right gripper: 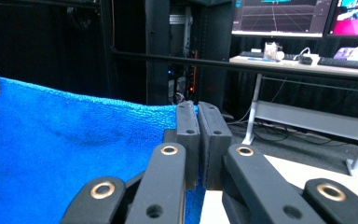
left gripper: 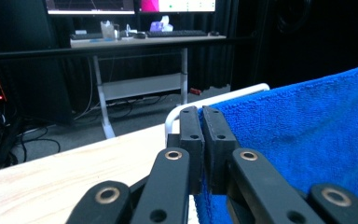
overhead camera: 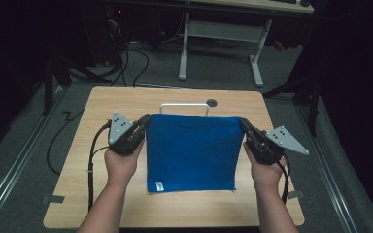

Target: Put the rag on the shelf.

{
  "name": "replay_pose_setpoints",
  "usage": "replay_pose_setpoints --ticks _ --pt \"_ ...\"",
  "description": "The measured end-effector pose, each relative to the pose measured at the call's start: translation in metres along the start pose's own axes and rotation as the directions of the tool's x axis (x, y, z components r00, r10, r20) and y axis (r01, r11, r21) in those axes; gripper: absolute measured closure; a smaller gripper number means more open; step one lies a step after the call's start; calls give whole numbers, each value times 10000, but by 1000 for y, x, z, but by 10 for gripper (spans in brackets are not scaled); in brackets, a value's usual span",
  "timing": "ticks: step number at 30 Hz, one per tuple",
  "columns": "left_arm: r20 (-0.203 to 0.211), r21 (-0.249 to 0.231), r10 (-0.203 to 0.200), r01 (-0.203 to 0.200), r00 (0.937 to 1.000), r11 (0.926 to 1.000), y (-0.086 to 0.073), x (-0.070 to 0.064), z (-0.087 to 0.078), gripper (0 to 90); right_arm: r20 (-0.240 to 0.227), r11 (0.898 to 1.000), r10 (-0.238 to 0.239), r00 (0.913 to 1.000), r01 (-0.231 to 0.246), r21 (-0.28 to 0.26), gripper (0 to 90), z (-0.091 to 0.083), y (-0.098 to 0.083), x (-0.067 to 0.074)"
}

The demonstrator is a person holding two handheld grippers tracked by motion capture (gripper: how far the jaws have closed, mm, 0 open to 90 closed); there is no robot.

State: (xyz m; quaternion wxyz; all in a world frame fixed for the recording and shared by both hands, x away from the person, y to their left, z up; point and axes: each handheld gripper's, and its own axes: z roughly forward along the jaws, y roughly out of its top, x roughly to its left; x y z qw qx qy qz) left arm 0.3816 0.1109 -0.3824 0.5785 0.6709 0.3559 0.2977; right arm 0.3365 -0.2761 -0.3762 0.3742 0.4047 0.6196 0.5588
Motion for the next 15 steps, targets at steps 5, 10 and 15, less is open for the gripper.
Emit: replay_pose_setpoints --ticks 5,10,15 --pt "88 -117 -177 178 9998 9998 8 5 0 879 -22 9999 2 10000 -2 -137 884 1 8 0" --pt "276 -85 -238 241 9993 9997 17 11 2 879 -2 9993 -73 10000 73 -370 884 4 23 -1" --pt "128 -208 -114 117 9999 9997 29 16 3 880 -8 9985 -133 9999 133 -523 885 8 32 0"
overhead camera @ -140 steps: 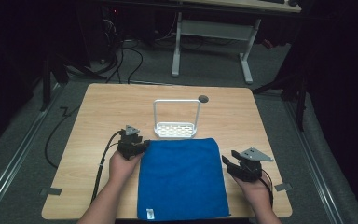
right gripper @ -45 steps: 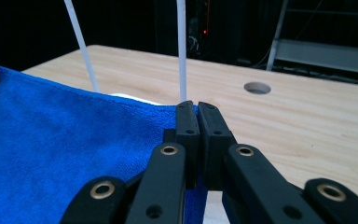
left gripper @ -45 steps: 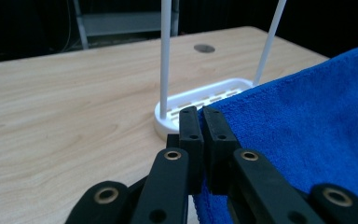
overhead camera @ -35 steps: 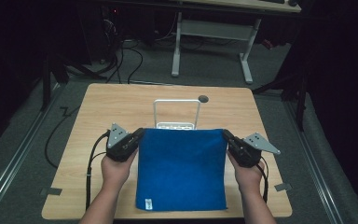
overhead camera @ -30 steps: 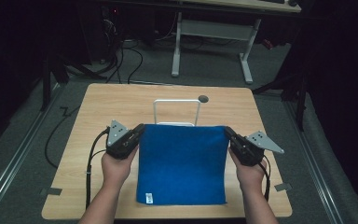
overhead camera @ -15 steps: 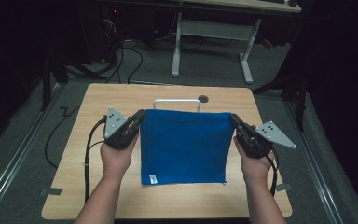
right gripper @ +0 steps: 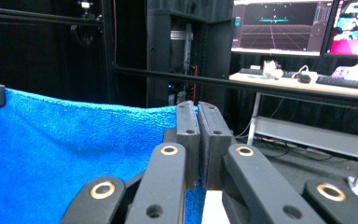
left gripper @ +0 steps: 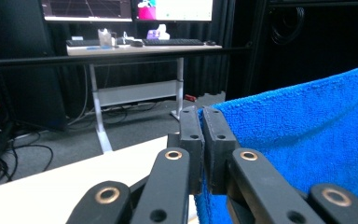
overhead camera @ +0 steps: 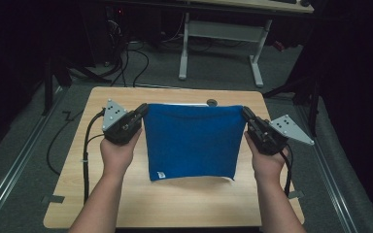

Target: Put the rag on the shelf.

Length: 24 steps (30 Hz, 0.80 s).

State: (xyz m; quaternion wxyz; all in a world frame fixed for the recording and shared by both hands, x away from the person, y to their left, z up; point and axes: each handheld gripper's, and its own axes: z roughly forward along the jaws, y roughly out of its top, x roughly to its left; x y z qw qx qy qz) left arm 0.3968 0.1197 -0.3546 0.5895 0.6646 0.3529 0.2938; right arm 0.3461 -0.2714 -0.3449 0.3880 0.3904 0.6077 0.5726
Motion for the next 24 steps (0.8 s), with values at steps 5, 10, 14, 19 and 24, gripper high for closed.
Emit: replay_pose_setpoints --ticks 5,10,14,19,24 --pt "-295 -259 238 -245 9993 9994 16 5 -2 880 -35 9996 -200 9998 200 -192 885 7 15 3" --pt "-390 -305 310 -322 9988 9990 22 10 2 880 -9 9992 -226 9997 226 -319 884 13 23 2" --pt "-606 -372 611 -635 9963 9973 33 16 9 880 55 9988 -292 9996 294 -401 885 20 30 2" --pt "-832 -374 952 -985 9920 9944 41 24 21 880 90 9991 -263 9996 266 -335 884 35 32 -2" --pt "-1141 -260 1264 -1302 9854 9912 49 34 37 880 120 9995 -12 9999 16 -303 884 53 31 -8"
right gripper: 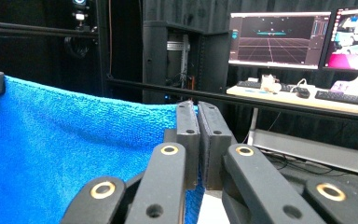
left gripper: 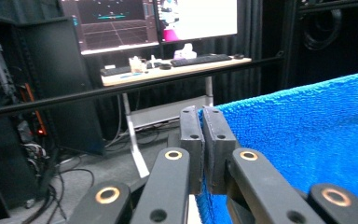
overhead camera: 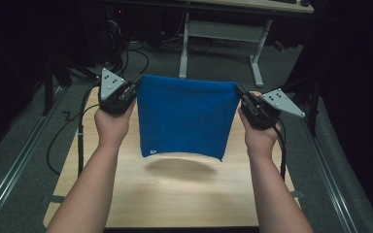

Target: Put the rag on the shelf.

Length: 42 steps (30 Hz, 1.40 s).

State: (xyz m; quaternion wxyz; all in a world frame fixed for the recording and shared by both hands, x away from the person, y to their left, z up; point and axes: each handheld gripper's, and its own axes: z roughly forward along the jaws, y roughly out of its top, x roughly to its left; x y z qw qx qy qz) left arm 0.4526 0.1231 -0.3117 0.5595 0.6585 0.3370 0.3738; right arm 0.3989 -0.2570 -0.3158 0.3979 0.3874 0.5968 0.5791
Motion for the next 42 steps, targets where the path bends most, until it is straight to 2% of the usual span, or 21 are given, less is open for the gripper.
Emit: replay_pose_setpoints --ticks 1,4,7,13,17,20,22,24,25,26,27,29,30,31,33,37,39,41,42 --pt "-117 2 138 -138 9998 9999 2 2 6 880 36 10000 90 10000 -90 15 885 7 1 -2" --pt "-242 20 231 -230 9994 9997 6 5 12 880 86 9999 125 9999 -126 32 884 13 4 -4" --pt "-379 24 310 -310 9988 9995 9 7 21 880 203 10000 9 9998 -10 28 885 27 11 -9" --pt "-540 207 599 -588 9967 9981 14 10 38 880 388 9999 -24 9992 18 157 885 42 16 -17" --pt "-633 399 735 -711 9953 9967 18 16 51 880 482 9993 -237 9986 223 302 885 56 18 -22" --pt "-683 652 1021 -977 9924 9931 17 20 61 880 579 9975 -545 9968 517 489 885 68 17 -26" --pt "-621 841 976 -923 9933 9922 16 22 66 878 685 9947 -810 9944 763 684 884 75 15 -27" --pt "-562 1001 844 -785 9948 9919 13 23 71 877 708 9939 -845 9939 790 768 884 80 12 -30" --pt "-549 1136 889 -822 9945 9901 10 23 74 877 744 9924 -924 9929 857 885 884 83 10 -31" --pt "-482 1410 993 -916 9939 9858 2 22 80 877 813 9874 -1111 9905 1007 1220 885 90 2 -35" --pt "-482 1410 993 -916 9939 9858 2 22 80 877 813 9874 -1111 9905 1007 1220 885 90 2 -35" --pt "-332 1707 735 -668 9967 9831 -12 22 88 877 831 9827 -1024 9913 878 1632 885 98 -12 -41" --pt "-332 1707 735 -668 9967 9831 -12 22 88 877 831 9827 -1024 9913 878 1632 885 98 -12 -41" --pt "-265 1878 642 -581 9976 9805 -19 22 91 877 827 9817 -1022 9913 871 1694 885 99 -15 -41" --pt "-142 2166 623 -578 9980 9745 -33 21 96 877 786 9725 -1070 9911 879 2157 885 105 -31 -44" --pt "128 2706 442 -460 9989 9616 -61 20 102 877 673 9664 -1097 9917 906 2405 885 107 -45 -45" --pt "228 2867 379 -429 9990 9571 -71 20 103 877 615 9625 -1069 9924 878 2566 884 107 -53 -46" --pt "366 3012 146 -249 9992 9532 -85 21 101 877 473 9569 -948 9944 780 2796 884 107 -69 -46" --pt "366 3012 146 -249 9992 9532 -85 21 101 877 473 9569 -948 9944 780 2796 884 107 -69 -46"
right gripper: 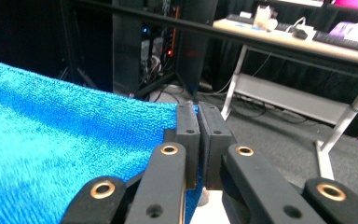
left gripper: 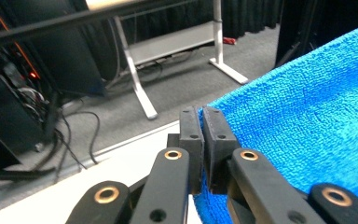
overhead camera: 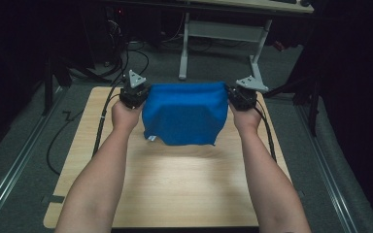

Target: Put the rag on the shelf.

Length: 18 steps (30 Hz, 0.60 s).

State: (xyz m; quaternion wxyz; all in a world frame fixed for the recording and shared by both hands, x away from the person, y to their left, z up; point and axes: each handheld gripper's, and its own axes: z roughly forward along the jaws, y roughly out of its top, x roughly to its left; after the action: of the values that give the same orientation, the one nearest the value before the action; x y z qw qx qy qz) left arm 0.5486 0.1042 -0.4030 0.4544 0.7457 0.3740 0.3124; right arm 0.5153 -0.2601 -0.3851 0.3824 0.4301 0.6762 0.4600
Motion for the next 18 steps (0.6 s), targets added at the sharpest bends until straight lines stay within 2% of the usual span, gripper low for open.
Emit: replay_pose_setpoints --ticks 2,4,6,7,10,18 --pt "135 274 -70 66 9999 9996 -8 -1 3 877 -85 9999 14 10000 -12 160 884 3 -9 1" --pt "176 274 -88 83 9998 9996 -15 -3 3 877 -102 9996 8 9999 -5 287 884 5 -17 2" --pt "250 441 -223 212 9994 9988 -26 -4 4 877 -267 9985 255 9993 -242 487 884 8 -28 3" --pt "250 441 -223 212 9994 9988 -26 -4 4 877 -282 9982 286 9992 -271 544 884 8 -31 4" --pt "388 826 -356 323 9986 9961 -44 -5 6 877 -396 9972 178 9991 -149 732 884 11 -42 8" --pt "630 1088 -512 442 9967 9931 -58 -11 11 875 -545 9916 418 9976 -348 1242 883 16 -68 15"
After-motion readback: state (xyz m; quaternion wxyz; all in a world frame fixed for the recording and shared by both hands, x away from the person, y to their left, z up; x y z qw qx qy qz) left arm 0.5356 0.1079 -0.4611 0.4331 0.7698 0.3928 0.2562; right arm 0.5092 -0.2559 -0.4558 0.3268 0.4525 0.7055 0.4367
